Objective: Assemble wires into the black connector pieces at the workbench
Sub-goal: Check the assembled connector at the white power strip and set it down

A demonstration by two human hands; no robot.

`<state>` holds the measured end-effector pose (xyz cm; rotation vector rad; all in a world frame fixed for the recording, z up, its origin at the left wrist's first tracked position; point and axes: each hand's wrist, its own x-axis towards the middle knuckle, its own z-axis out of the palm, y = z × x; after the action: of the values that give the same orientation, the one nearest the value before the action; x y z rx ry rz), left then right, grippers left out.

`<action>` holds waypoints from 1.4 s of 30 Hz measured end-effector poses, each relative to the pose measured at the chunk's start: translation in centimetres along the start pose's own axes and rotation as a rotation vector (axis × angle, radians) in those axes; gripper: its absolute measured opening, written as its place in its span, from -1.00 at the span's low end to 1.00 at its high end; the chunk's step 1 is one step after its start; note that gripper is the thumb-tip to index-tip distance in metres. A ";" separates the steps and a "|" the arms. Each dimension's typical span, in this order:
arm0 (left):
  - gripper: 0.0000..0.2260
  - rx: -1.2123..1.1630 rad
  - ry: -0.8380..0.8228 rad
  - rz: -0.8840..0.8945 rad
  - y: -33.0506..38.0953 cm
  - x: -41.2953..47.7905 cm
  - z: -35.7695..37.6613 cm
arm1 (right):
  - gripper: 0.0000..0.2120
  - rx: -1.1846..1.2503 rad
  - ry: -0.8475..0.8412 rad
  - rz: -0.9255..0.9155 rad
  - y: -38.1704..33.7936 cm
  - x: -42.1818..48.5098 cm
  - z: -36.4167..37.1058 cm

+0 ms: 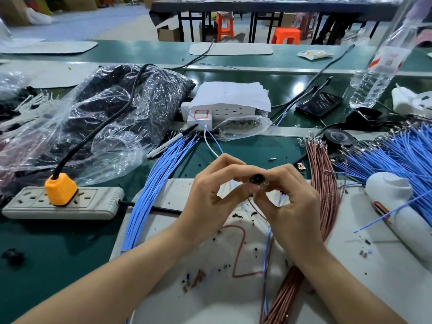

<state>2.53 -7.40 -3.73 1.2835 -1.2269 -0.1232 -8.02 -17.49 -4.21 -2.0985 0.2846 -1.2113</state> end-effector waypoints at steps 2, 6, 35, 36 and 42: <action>-0.81 0.000 0.004 -0.001 0.0 0.0 0.0 | -0.86 0.019 -0.007 -0.006 0.1 0.0 0.0; -0.82 0.009 0.002 -0.002 -0.1 0.0 -0.1 | -0.91 0.055 -0.018 -0.010 0.1 0.0 0.1; -0.88 0.017 0.061 -0.123 -0.1 -0.2 -0.1 | -0.84 0.294 -0.114 0.269 -0.1 0.0 0.3; -0.88 0.028 0.052 -0.116 -0.1 -0.2 -0.2 | -0.83 0.239 -0.108 0.239 -0.1 0.0 0.4; -0.88 0.089 0.034 -0.018 -0.1 -0.1 -0.2 | -0.91 0.078 -0.088 0.118 -0.3 0.0 0.4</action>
<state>2.72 -7.23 -3.83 1.3690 -1.2031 -0.0601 -7.77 -17.08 -4.16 -2.0316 0.3110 -1.0420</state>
